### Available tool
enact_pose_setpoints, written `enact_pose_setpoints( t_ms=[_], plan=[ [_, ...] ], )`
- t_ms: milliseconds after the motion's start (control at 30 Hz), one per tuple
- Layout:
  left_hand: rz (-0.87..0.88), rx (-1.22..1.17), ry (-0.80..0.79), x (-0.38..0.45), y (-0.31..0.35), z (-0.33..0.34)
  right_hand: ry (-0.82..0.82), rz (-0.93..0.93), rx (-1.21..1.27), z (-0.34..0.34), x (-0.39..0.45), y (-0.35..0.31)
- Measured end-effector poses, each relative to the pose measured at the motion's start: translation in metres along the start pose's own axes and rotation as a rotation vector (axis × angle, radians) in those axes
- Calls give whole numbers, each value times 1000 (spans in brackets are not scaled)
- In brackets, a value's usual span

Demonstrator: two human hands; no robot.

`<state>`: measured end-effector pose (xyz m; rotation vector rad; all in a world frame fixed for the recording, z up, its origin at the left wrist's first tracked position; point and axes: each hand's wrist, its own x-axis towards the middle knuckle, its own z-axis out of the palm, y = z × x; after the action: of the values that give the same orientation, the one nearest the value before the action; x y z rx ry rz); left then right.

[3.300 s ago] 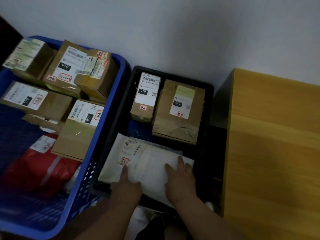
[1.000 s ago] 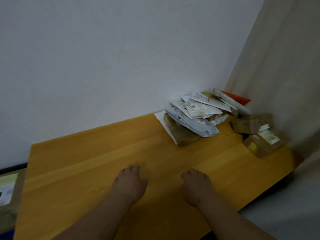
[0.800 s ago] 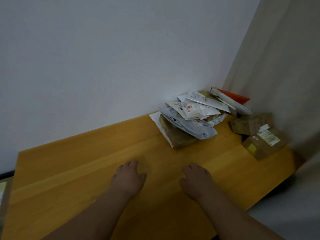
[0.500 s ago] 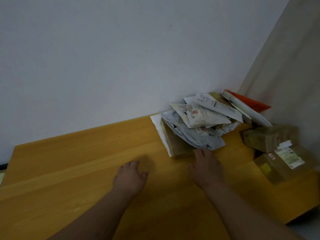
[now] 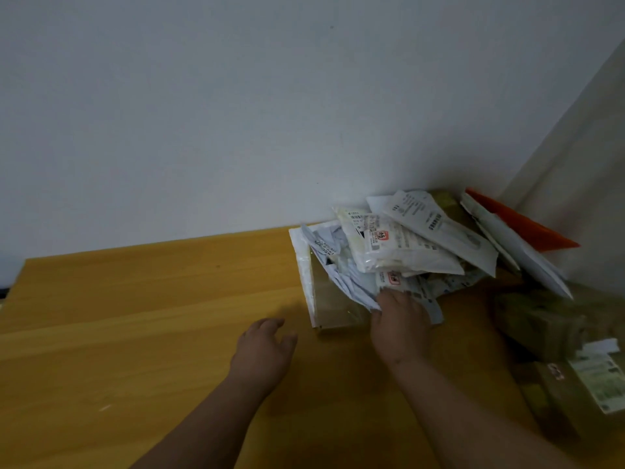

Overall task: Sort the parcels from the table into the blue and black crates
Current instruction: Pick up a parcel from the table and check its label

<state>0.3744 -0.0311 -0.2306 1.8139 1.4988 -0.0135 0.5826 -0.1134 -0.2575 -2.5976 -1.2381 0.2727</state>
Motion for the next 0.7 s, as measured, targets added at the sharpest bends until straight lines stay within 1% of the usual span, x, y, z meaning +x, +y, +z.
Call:
enact_pose_setpoints(
  t_ms=[67, 133, 233, 300, 367, 433, 533, 600, 667, 700],
  plan=[
    [-26, -163, -4, -5, 12, -4, 39, -5, 50, 3, -4, -8],
    [-65, -378, -17, -9, 23, -8, 86, -24, 97, 2, -12, -22],
    [-133, -708, -110, -15, 35, -14, 130, -83, 144, 0, -34, -51],
    [-183, -915, -210, -18, 37, -18, 111, -148, 188, 1, -51, -70],
    [-219, -1062, -293, -21, 34, -22, 23, -218, 232, 4, -68, -89],
    [-215, -1093, -314, -25, 24, -29, -74, -266, 287, 8, -84, -108],
    [-213, -1044, -233, -33, 0, -41, -178, -337, 401, 8, -105, -131],
    [-249, -1043, -167, -40, -20, -51, -229, -398, 431, 5, -118, -144],
    [-287, -1072, -110, -47, -40, -61, -226, -426, 432, 3, -129, -155],
    [-295, -1097, -93, -50, -50, -66, -195, -417, 450, 2, -134, -160]
  ],
)
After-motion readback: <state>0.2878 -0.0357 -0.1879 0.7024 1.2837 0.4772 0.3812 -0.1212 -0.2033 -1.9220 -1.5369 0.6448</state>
